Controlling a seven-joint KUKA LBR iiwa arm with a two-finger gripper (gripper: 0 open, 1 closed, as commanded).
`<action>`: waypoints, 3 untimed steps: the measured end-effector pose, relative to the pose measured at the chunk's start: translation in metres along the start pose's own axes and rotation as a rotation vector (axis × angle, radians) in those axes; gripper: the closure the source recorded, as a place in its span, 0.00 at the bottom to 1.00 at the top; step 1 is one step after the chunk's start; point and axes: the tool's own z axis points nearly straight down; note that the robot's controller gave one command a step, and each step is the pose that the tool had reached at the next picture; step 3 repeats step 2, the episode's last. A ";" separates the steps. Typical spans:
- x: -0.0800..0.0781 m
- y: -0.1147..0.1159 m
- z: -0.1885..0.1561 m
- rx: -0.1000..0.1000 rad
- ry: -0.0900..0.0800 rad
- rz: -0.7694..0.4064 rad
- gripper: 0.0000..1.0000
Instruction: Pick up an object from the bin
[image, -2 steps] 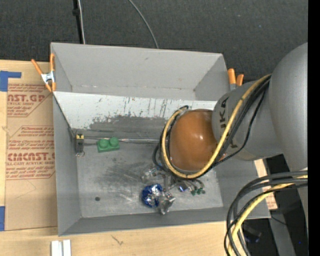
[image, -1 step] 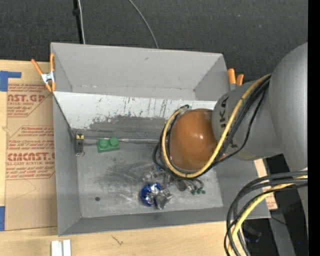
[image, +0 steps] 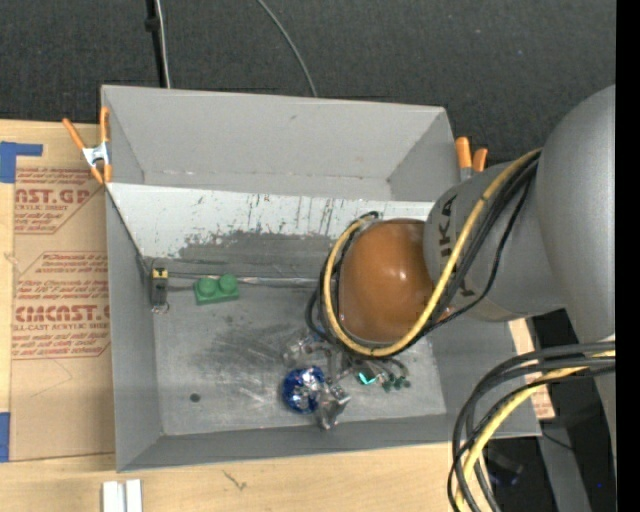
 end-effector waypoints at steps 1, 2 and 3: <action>-0.001 0.000 -0.001 0.001 -0.005 0.000 1.00; -0.009 -0.009 -0.170 0.004 -0.006 0.058 1.00; -0.009 -0.009 -0.170 0.004 -0.006 0.058 1.00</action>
Offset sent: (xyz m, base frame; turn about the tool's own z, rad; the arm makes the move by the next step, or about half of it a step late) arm 0.0000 0.0000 0.0000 0.0000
